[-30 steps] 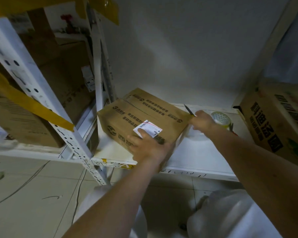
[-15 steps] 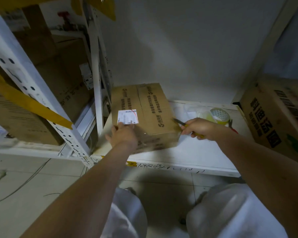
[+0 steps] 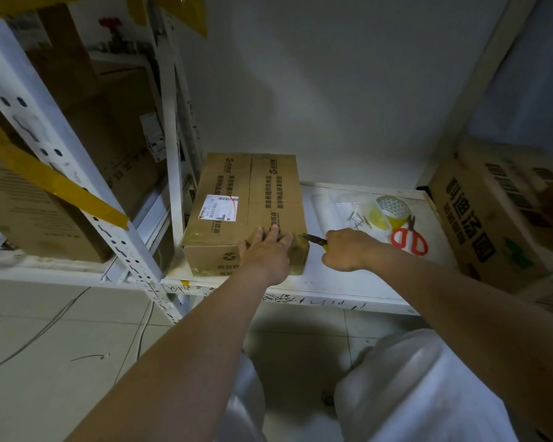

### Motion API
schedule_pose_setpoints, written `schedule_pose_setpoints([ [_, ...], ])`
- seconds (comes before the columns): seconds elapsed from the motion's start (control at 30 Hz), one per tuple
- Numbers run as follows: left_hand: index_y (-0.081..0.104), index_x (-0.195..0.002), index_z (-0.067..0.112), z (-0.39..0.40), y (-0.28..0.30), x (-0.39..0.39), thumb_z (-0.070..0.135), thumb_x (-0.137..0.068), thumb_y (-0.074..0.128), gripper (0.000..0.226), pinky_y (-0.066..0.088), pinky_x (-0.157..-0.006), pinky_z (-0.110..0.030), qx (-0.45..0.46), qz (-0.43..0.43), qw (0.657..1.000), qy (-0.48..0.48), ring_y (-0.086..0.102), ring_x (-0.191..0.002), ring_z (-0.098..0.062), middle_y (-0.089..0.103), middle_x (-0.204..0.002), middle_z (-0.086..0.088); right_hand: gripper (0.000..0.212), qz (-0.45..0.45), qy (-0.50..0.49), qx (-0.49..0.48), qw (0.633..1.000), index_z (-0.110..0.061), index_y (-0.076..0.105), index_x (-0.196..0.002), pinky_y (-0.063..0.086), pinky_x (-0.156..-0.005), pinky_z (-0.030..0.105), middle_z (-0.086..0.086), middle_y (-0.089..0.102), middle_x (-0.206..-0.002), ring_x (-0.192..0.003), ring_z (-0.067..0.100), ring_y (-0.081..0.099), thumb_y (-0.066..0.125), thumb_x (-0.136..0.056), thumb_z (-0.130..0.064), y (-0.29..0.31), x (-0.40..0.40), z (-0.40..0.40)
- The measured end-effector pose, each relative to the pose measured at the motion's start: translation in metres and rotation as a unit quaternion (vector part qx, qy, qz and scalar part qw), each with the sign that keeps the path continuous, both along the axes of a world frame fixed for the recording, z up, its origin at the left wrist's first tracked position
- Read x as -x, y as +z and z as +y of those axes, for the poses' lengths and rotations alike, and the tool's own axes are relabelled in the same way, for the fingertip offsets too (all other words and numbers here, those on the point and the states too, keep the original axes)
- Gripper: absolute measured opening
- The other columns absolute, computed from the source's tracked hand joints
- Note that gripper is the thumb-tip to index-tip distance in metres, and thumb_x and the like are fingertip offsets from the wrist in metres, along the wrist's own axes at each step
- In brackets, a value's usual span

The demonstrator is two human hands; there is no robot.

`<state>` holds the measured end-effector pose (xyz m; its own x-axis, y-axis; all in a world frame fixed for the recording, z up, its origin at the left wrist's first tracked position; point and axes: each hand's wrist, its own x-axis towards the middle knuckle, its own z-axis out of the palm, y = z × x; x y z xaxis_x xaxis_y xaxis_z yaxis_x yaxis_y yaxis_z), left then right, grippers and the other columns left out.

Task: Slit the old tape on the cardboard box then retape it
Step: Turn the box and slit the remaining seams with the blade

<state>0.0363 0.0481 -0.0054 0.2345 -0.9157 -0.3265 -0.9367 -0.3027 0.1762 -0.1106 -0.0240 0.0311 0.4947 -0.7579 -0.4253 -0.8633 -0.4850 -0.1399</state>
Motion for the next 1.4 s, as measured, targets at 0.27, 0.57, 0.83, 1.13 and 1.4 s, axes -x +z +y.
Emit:
schedule_pose_setpoints([
  [0.27,0.006,-0.152,0.036,-0.001,0.003,0.001,0.012,-0.096,0.041,0.07,0.004,-0.118,-0.057,-0.013,-0.004,1.0,0.001,-0.008,-0.148,-0.027,-0.007,-0.161,0.006,0.034,0.077,-0.006,0.047,0.996,-0.009,0.053,-0.116,0.044,-0.063,0.027,0.001,0.054,-0.081,-0.07,0.017,0.053,0.046,-0.083,-0.016,0.003,-0.016,0.023],
  [0.57,0.006,-0.152,0.036,0.001,0.003,0.002,0.009,-0.091,0.043,0.077,0.005,-0.118,-0.056,-0.014,-0.024,1.0,-0.004,-0.006,-0.148,-0.028,-0.006,-0.161,0.005,0.029,0.098,-0.01,0.039,0.994,-0.01,0.056,-0.111,0.048,-0.075,0.029,0.005,0.057,-0.093,-0.085,0.022,0.056,0.044,-0.087,-0.019,0.003,-0.029,0.026],
  [0.83,0.006,-0.152,0.036,0.002,0.004,0.002,0.01,-0.09,0.047,0.079,0.007,-0.117,-0.057,-0.017,-0.022,1.0,-0.01,-0.006,-0.148,-0.029,-0.005,-0.162,0.004,0.039,0.116,-0.017,0.033,0.993,-0.009,0.051,-0.125,0.049,-0.08,0.03,0.005,0.054,-0.097,-0.088,0.021,0.054,0.047,-0.087,-0.019,-0.002,-0.041,0.03],
  [1.13,0.006,-0.152,0.036,0.001,0.008,0.001,0.01,-0.091,0.047,0.078,0.008,-0.117,-0.056,-0.029,-0.015,0.999,-0.011,-0.005,-0.148,-0.028,-0.005,-0.162,0.005,0.011,0.135,-0.04,-0.02,0.99,-0.005,0.046,-0.077,0.043,-0.059,0.024,0.006,0.049,-0.076,-0.065,0.016,0.049,0.05,-0.08,-0.014,-0.005,-0.043,0.033],
  [1.4,0.01,-0.152,0.035,-0.001,0.004,0.001,0.014,-0.091,0.049,0.075,0.014,-0.116,-0.058,-0.022,-0.027,0.999,-0.017,-0.001,-0.148,-0.029,-0.001,-0.162,0.004,0.012,0.163,0.03,-0.047,0.985,-0.006,0.045,-0.099,0.042,-0.073,0.029,0.008,0.044,-0.077,-0.083,0.021,0.049,0.045,-0.088,-0.01,-0.001,-0.052,0.029],
])
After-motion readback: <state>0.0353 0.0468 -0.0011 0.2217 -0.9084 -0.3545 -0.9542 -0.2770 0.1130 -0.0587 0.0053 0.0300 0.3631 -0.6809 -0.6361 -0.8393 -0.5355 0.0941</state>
